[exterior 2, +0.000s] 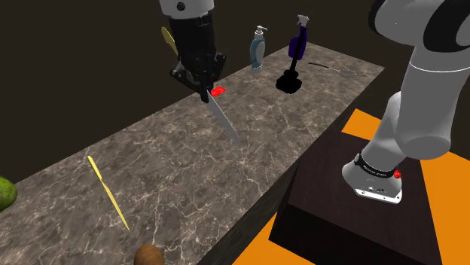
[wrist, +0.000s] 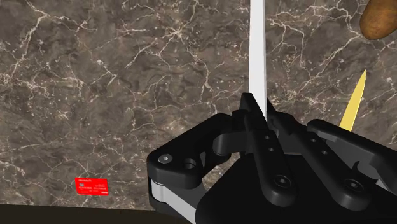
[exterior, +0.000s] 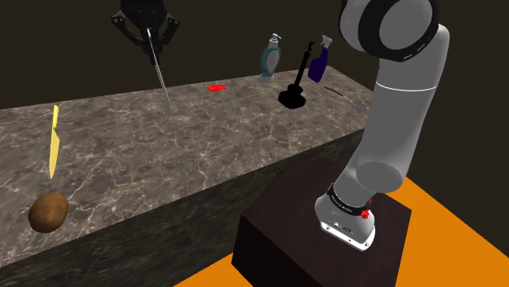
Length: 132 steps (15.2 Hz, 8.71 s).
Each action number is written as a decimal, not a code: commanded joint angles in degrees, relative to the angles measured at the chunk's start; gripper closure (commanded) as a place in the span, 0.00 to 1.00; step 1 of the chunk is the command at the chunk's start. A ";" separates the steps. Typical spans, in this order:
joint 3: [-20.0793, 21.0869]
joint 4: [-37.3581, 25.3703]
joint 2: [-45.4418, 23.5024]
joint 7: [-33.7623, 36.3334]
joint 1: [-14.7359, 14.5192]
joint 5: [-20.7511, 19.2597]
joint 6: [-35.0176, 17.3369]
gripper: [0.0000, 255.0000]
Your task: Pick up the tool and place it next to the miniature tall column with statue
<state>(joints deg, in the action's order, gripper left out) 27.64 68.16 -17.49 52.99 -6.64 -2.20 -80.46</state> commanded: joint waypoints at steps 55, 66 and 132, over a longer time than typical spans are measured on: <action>-36.64 37.14 45.32 -61.55 26.16 -2.25 9.39 1.00; -40.46 44.78 47.20 -65.99 27.55 -4.84 3.27 1.00; -45.74 86.53 41.03 -64.98 28.72 -8.13 -44.63 1.00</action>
<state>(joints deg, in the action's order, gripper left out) -18.08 154.67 23.57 -12.00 22.07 -10.33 -125.08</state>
